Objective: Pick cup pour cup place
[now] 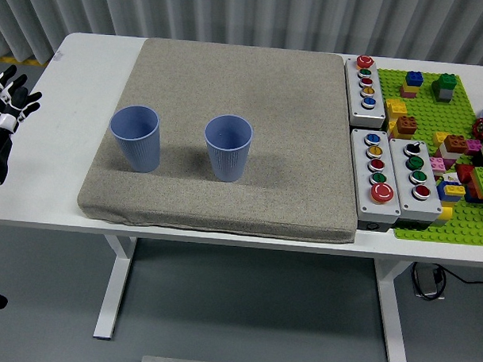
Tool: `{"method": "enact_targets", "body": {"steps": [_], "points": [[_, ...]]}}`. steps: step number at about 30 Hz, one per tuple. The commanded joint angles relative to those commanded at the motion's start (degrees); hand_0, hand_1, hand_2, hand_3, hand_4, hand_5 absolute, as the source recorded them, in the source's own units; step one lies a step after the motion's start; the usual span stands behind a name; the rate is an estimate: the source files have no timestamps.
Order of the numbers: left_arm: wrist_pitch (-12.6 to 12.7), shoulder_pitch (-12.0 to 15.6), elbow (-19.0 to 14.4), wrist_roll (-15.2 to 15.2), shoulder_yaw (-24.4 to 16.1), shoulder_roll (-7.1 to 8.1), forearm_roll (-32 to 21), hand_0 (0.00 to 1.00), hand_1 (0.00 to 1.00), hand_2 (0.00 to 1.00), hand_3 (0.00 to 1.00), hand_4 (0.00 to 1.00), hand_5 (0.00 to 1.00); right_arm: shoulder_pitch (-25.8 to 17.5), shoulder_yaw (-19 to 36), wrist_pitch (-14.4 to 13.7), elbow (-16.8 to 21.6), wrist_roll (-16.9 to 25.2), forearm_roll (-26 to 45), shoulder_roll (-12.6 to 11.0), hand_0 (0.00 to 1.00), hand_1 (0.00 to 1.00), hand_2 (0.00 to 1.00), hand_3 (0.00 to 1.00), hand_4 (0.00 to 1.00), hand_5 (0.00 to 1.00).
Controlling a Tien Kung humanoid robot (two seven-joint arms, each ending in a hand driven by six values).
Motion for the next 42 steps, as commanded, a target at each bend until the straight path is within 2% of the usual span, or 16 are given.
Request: {"method": "enact_targets", "body": {"steps": [1,4,10,12,13,16,22,24,25,29,38,42], "points": [[0.0,0.0,0.0,0.0,0.0,0.01,0.1,0.885,0.892,0.998,0.998,0.965,0.392,0.0,0.0,0.0,0.0,0.0,0.0,0.0,0.698,0.69,0.647,0.627,0.002,0.393],[2.1,0.9,1.4,-0.7,1.4,0.27,2.6,0.885,0.892,0.998,0.998,0.965,0.392,0.0,0.0,0.0,0.0,-0.1,-0.2,0.0,0.698,0.69,0.647,0.627,0.002,0.393],[3.0,0.8,3.3,-0.9,3.7,0.05,4.4,0.887,0.894,0.998,0.998,0.963,0.386,-0.1,0.0,0.1,0.1,-0.2,-0.4,0.1,0.698,0.69,0.647,0.627,0.002,0.393],[3.4,0.0,5.0,-1.0,5.4,-0.21,4.4,0.887,0.894,0.998,0.998,0.963,0.386,-0.2,-0.1,0.1,0.1,-0.3,-0.4,0.2,0.698,0.69,0.647,0.627,0.002,0.393],[3.6,-0.4,5.8,-1.1,6.1,-0.34,4.5,0.89,0.9,0.998,0.998,0.998,0.437,-0.2,-0.2,0.1,0.1,-0.3,-0.3,0.2,0.698,0.69,0.647,0.626,0.002,0.395],[3.9,-1.2,7.2,-1.3,7.9,-0.58,4.8,0.89,0.9,0.998,0.998,0.998,0.437,-0.2,-0.4,0.0,0.1,-0.4,0.0,0.3,0.698,0.69,0.647,0.626,0.002,0.395],[4.8,-4.5,11.0,-1.6,11.8,-1.27,4.3,0.921,0.933,0.998,0.998,0.998,0.45,-0.3,-0.7,0.0,0.1,-0.5,0.2,0.3,0.699,0.69,0.646,0.626,0.002,0.393],[4.9,-5.5,11.9,-1.8,12.4,-1.38,3.7,0.921,0.933,0.998,0.998,0.998,0.45,-0.2,-0.8,0.0,0.1,-0.5,0.3,0.3,0.699,0.69,0.646,0.626,0.002,0.393],[4.9,-6.1,12.5,-1.8,12.6,-1.48,3.3,0.968,0.976,0.998,0.998,0.998,0.46,-0.2,-0.8,0.0,0.1,-0.4,0.3,0.3,0.698,0.689,0.646,0.626,0.002,0.395],[4.8,-8.1,14.1,-2.0,12.8,-2.0,2.6,0.968,0.976,0.998,0.998,0.998,0.46,0.1,-1.0,-0.1,0.1,-0.4,0.7,0.3,0.698,0.689,0.646,0.626,0.002,0.395],[4.7,-10.4,16.1,-2.0,13.3,-3.43,2.7,0.983,0.998,0.998,0.998,0.998,0.478,0.4,-1.2,-0.1,0.0,-0.2,1.2,0.2,0.698,0.689,0.646,0.625,0.002,0.394],[4.2,-11.8,18.0,-2.0,14.2,-4.31,3.1,0.983,0.998,0.998,0.998,0.998,0.478,0.5,-1.2,0.0,0.0,-0.2,1.0,0.2,0.698,0.689,0.646,0.625,0.002,0.394]]}}
